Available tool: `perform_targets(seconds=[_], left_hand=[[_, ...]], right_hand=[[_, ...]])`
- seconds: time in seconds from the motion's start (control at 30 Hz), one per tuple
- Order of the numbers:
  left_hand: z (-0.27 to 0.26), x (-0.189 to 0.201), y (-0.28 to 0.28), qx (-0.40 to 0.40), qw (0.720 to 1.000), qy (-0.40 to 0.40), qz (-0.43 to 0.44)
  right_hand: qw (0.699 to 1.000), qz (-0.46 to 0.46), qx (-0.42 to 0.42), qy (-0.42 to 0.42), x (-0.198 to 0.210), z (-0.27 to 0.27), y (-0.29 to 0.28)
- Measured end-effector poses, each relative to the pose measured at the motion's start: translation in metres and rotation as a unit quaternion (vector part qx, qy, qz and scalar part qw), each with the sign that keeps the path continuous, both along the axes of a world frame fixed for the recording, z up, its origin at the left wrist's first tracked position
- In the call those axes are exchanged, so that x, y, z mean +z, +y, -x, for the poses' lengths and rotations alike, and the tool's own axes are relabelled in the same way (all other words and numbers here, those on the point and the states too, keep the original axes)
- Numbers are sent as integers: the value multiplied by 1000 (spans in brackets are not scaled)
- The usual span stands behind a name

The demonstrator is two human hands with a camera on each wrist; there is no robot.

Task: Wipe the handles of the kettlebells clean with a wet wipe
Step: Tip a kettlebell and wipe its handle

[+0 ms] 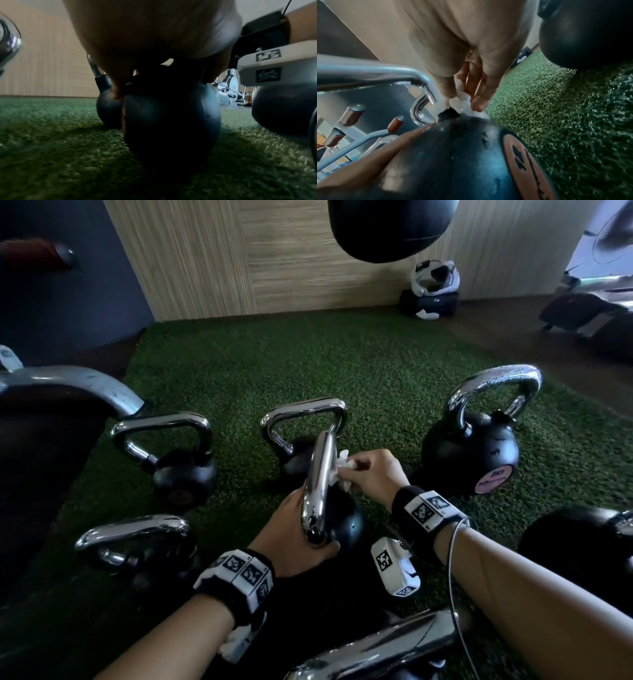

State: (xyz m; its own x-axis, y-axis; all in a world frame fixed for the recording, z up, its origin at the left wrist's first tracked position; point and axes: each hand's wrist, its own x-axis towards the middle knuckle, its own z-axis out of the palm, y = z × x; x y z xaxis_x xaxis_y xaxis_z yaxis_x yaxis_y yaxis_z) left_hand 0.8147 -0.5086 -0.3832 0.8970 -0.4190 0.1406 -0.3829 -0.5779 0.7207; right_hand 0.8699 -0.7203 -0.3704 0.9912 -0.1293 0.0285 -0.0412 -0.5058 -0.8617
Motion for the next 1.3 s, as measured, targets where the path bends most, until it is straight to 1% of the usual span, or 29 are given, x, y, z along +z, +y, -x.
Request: perform_targets(seconds=[0.1,0.17,0.23,0.3,0.33,0.43,0.47,0.5,0.63,0.67,0.73,0.8,0.9,0.97,1.07,1.13,1.2,1.3], left_hand=[[-7,5,7,-53,998,0,24],[-9,6,8,-79,997,0,14],[-13,2,9,-93,996,11,-8],[-14,-1,9,-93,995,5,-41],[-14,-3,9,-87,995,6,-38],[-12,-8,9,-52,998,18,-15],[-10,-7,8,-45,999,20,-10],[-9,-6,7,-41,999,21,-7],[-9,-5,7,-42,999,22,24],[-10,-6,7,-42,998,28,27],[-12,-4,5,-41,999,32,6],[-14,-1,4,-44,998,29,-34],[-19,3,5,-46,997,33,-61],[-19,8,6,-36,995,43,-86],[-20,18,4,-42,990,48,-127],[-20,22,2,-50,988,56,-136],[-22,25,0,-53,987,58,-143],[-25,33,-3,-59,984,65,-158]], right_hand=[[1000,-14,-7,5,-3,2,5],[1000,4,-12,-18,5,2,4],[998,-8,-21,-57,17,0,4],[995,-26,-35,-87,22,-3,4],[995,-25,-37,-87,21,-3,5],[999,-17,-33,-40,18,-1,6],[999,-8,-30,-37,21,0,6],[998,-1,-32,-50,25,0,6],[985,24,-39,-165,45,2,8],[983,32,-37,-177,48,3,9],[983,41,-28,-178,48,2,10],[984,37,-22,-173,47,0,10],[979,39,-21,-198,47,2,11],[971,50,15,-231,49,10,13],[951,62,94,-289,50,28,11],[953,64,112,-275,54,31,7],[963,68,104,-241,60,27,4],[973,52,93,-205,65,25,2]])
